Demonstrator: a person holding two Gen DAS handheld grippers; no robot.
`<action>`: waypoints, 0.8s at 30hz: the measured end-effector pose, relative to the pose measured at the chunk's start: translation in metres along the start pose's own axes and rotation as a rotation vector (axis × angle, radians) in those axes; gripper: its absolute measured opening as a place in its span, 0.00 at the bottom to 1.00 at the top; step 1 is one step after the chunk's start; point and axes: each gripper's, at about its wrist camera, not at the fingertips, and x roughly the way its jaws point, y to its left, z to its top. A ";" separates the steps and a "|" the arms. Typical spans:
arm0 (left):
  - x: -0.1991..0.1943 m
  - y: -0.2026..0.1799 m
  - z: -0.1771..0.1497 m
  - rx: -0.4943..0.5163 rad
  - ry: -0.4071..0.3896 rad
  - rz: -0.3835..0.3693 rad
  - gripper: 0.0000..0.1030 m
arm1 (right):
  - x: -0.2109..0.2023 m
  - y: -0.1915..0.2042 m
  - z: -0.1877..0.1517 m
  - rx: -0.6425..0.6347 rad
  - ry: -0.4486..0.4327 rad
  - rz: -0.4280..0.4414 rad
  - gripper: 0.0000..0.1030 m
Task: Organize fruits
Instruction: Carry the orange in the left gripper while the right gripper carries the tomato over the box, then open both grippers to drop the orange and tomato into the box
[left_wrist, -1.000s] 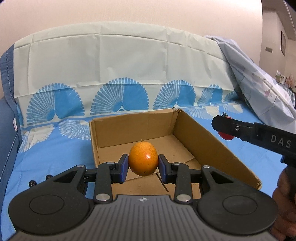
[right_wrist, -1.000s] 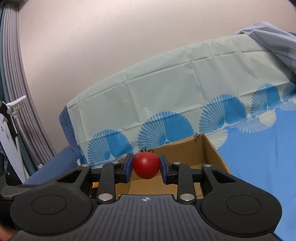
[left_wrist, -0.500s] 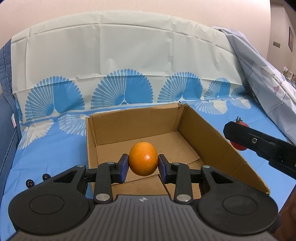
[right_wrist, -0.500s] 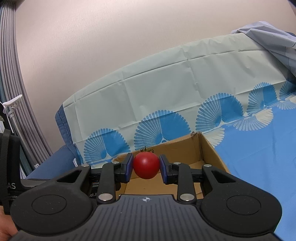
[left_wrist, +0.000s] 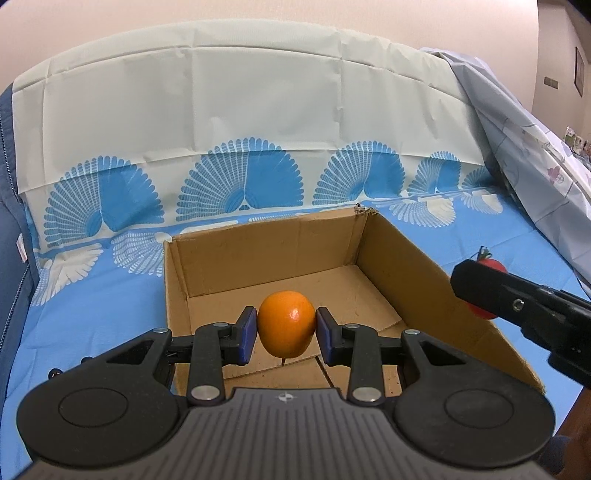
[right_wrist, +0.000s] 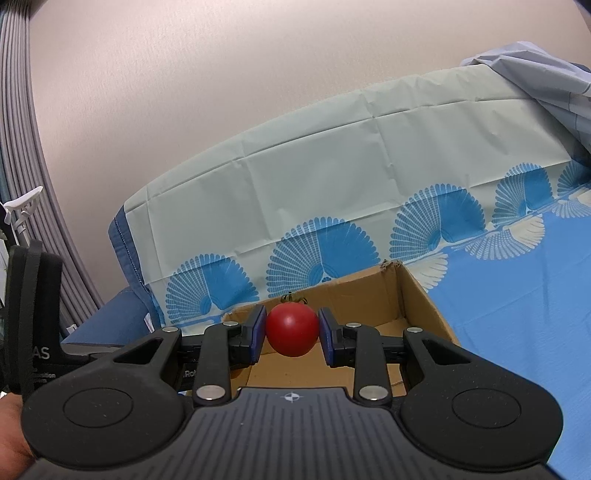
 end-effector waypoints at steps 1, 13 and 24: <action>0.001 0.000 0.000 -0.001 0.001 0.000 0.37 | 0.000 0.000 0.000 0.001 0.000 0.000 0.31; -0.016 0.012 0.003 -0.068 -0.042 -0.013 0.49 | 0.005 0.013 -0.005 -0.084 0.019 -0.022 0.51; -0.088 0.094 -0.062 -0.044 -0.108 -0.006 0.24 | 0.004 0.022 -0.007 -0.119 0.046 -0.046 0.53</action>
